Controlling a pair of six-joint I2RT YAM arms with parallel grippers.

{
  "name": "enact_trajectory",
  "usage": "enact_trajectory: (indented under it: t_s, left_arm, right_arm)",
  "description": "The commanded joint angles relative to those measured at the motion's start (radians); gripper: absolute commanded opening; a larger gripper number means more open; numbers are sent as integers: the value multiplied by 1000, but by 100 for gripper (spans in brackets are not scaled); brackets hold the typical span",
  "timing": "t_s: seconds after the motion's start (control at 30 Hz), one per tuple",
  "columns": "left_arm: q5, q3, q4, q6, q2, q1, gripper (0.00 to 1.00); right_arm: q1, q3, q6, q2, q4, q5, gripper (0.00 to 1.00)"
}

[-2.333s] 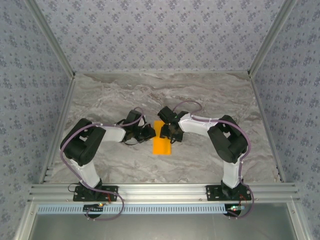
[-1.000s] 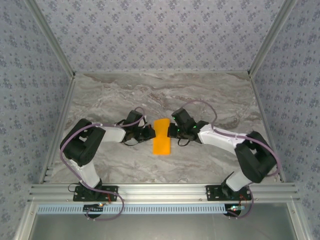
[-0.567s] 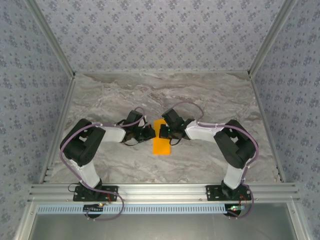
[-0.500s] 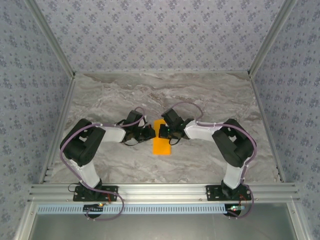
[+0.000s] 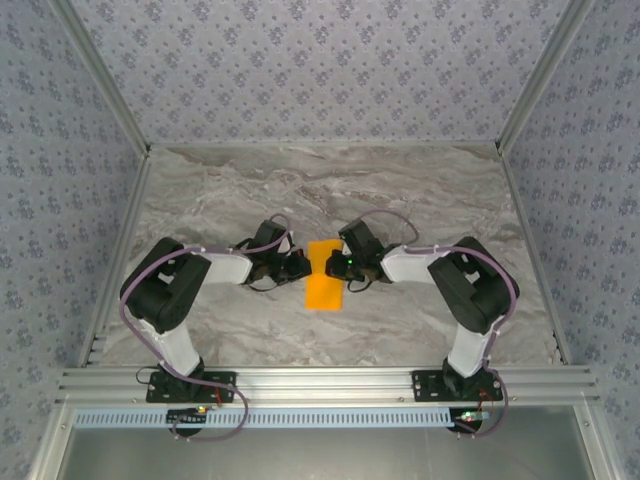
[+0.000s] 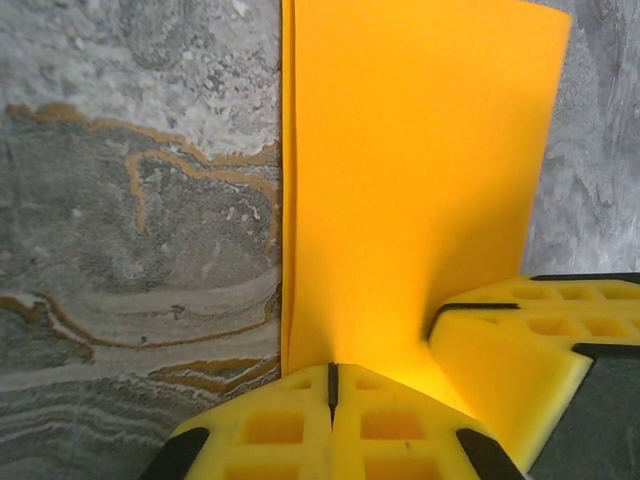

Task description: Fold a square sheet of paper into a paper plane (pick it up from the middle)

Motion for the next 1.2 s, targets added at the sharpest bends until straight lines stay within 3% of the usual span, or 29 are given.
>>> enact_trajectory:
  t_s: [0.0,0.17,0.3,0.67,0.9,1.07,1.17]
  left_arm:
    - [-214,-96,-285,29,109,3,0]
    - [-213,-111,-258,18,107,3,0]
    - [-207,-93,-258,20,110,3,0]
    - [-207,-78,-280,27,113,-2,0]
    - [-219,-99,-281,8,107,-4,0]
    - [-221,-112,-268,1,114,-5,0]
    - [-205,-109,-260,5,117,-5,0]
  right_arm:
    - [-65,-111,-31,-43,-59,13,0]
    - [-121,-149,-17,-125,-48,-79,0]
    - [-71,-76,-12,-175,-76,-69,0]
    - [-29,69,-4,52,30,-126,0]
    - [-128,-101,5,23,127,-145,0]
    - [-236,-172,-18,-79,70,-141,0]
    - [-226,-145,-23,-144,27,-151,0]
